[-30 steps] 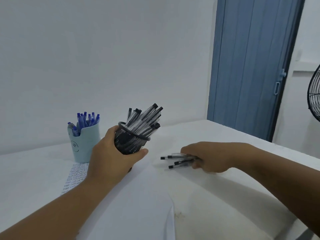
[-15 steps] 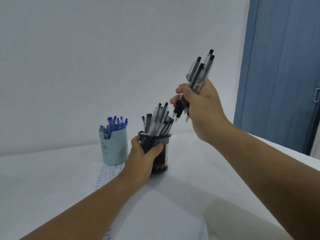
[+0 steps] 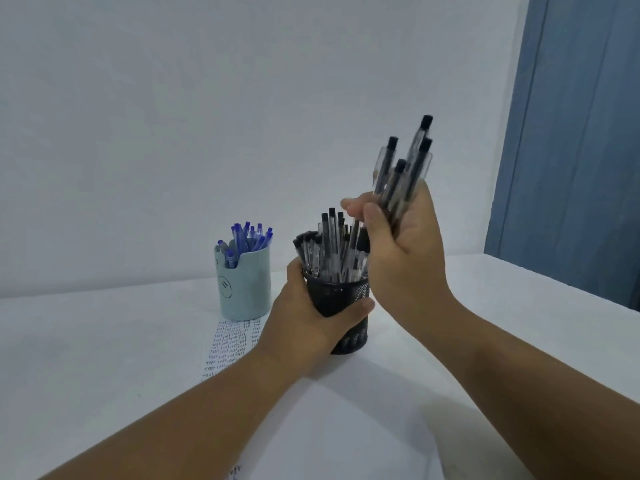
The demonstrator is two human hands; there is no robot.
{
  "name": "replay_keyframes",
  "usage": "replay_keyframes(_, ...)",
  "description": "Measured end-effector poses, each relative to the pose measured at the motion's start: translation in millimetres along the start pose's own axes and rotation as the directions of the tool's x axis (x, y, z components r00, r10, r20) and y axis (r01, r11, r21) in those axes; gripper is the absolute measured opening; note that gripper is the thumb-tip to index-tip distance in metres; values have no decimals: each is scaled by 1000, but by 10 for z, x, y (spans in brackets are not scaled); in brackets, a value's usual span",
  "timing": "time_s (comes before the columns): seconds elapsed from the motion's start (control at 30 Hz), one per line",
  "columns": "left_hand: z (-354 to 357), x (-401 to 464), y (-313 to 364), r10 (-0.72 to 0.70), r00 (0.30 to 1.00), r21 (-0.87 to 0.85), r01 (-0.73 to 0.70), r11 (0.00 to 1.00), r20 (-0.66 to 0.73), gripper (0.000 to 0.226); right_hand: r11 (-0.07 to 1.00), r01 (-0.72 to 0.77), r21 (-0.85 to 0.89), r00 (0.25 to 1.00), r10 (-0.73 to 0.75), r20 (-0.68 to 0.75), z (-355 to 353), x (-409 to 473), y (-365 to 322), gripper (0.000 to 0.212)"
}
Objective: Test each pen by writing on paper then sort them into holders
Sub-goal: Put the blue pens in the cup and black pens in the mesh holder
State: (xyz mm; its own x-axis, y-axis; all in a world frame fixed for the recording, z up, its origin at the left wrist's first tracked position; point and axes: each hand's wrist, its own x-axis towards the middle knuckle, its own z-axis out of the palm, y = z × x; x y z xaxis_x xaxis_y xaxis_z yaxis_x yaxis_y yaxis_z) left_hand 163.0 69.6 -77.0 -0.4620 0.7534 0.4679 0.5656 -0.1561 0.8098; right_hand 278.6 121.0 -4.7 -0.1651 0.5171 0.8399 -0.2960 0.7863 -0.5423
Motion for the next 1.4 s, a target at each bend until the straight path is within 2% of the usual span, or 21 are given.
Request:
replay_keyframes(0.2,-37,-39,32,22,999,1,-22,1000,-26,67,986,-165,-2,986,165,-3,-27,-22,167,15)
replay_keyframes(0.43,-34,-65,81,44,999,-35,-45,998,-19,60,970,-239,-44,971,240,15,57,-104,224,25)
replay_keyframes(0.53,-35,-52,66,38,999,-44,-39,998,-33,61,953,-303,-9,953,303,-22,57,-62,255,22)
replay_keyframes(0.6,-36,-41,50,32,999,-39,-33,999,-40,61,920,-389,57,918,392,-59,45,29,240,13)
replay_keyframes(0.7,-21,-39,40,33,998,-33,-35,999,-48,60,870,-467,159,871,483,-87,18,152,200,12)
replay_keyframes(0.83,-14,-38,43,38,998,-40,-40,998,-53,63,925,-379,-15,925,378,-38,54,86,212,4)
replay_keyframes(0.93,-24,-38,51,37,999,-63,-39,997,-40,68,935,-336,-114,940,341,23,61,0,317,6)
replay_keyframes(1.03,-24,-40,59,41,999,-127,-43,991,-17,71,946,-305,-107,941,316,117,-2,-66,365,10)
replay_keyframes(1.13,-42,-42,103,54,998,-231,-43,972,42,63,959,-271,-86,932,283,226,-50,-85,340,29)
replay_keyframes(1.2,-81,-27,162,50,997,-267,-33,963,57,59,968,-246,-55,935,251,248,-66,-67,337,36)
replay_keyframes(1.27,-111,9,241,28,999,-259,-15,966,45,69,975,-219,-41,945,222,242,-91,-45,345,44)
replay_keyframes(1.33,-137,70,282,-31,998,-234,43,971,55,89,980,-197,-42,949,201,242,-121,-26,372,52)
replay_keyframes(1.4,-166,139,319,-97,991,-221,117,968,96,103,978,-204,-38,939,206,276,-158,-9,375,52)
